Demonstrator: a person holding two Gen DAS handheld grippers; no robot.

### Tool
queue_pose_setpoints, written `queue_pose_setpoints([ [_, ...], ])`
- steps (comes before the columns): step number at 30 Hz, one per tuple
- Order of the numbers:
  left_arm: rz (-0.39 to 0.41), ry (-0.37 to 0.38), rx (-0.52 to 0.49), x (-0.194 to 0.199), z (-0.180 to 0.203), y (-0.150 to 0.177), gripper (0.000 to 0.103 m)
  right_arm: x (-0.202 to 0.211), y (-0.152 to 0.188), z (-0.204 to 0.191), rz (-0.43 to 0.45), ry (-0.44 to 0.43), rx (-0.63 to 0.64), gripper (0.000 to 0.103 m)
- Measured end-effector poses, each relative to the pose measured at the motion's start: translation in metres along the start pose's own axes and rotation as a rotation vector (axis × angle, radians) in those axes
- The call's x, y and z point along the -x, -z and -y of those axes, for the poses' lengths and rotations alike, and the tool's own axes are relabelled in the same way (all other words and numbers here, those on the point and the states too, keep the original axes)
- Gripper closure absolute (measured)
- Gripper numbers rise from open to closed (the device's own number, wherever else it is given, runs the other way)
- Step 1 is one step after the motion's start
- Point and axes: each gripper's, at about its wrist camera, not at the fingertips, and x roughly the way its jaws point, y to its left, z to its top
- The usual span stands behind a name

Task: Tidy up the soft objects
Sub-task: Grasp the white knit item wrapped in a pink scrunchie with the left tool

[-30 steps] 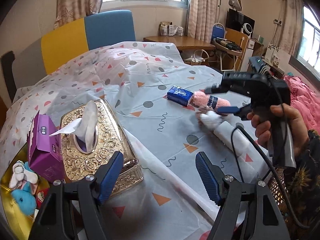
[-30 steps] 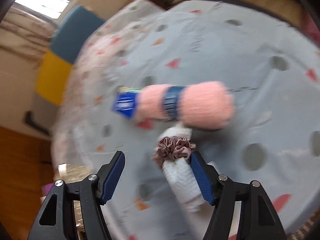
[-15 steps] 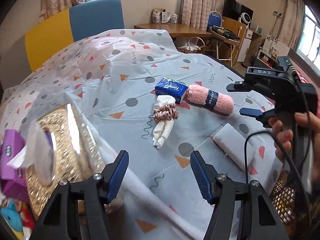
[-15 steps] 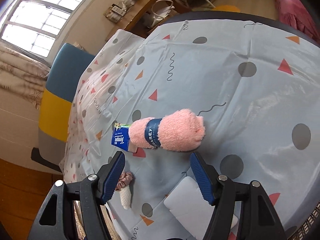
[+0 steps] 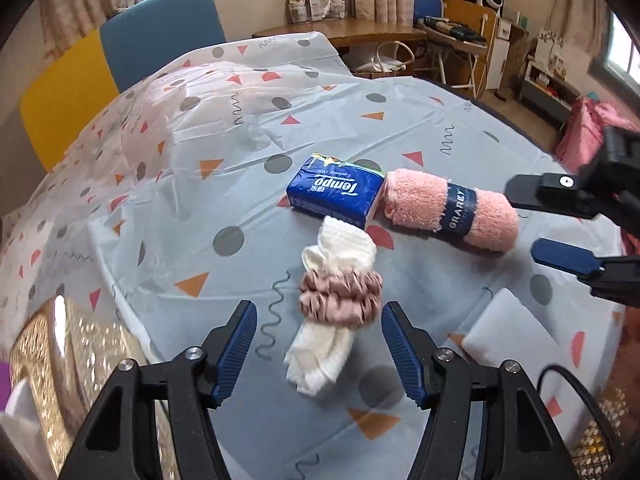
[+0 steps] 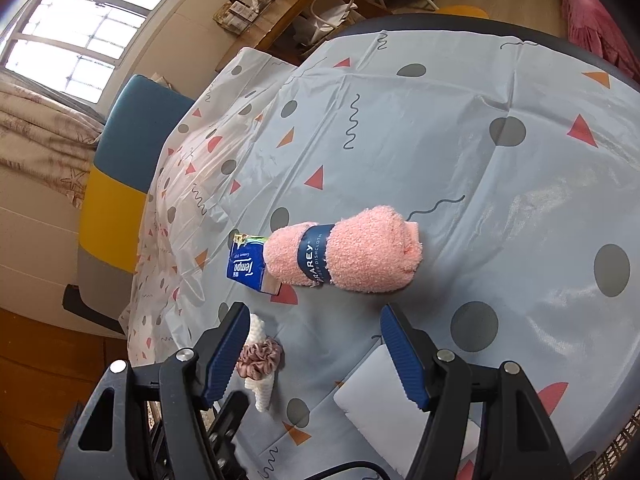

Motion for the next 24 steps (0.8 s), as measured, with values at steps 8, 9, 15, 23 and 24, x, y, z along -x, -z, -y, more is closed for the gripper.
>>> queue_pose_setpoints([
  [8,-0.103,0.047,0.038,-0.051,-0.005,-0.004,0.063,0.019,-0.007,0.015,0.114,-0.028,-0.086,0.034],
  [9,-0.089,0.047,0.049,-0.049,-0.007,-0.001,0.064,0.022,-0.008,0.019,0.131,-0.025,-0.100,0.034],
  [15,-0.067,0.064,0.048,-0.025,-0.008,0.031,0.065,0.019,-0.011,0.023,0.120,-0.028,-0.125,0.034],
  [23,-0.042,0.086,0.008,0.020,0.008,0.084,0.065,-0.023,-0.001,0.010,-0.106,0.072,-0.019,0.034],
  [24,-0.050,0.089,0.008,0.022,0.009,0.092,0.065,-0.026,0.001,0.009,-0.124,0.081,-0.010,0.034],
])
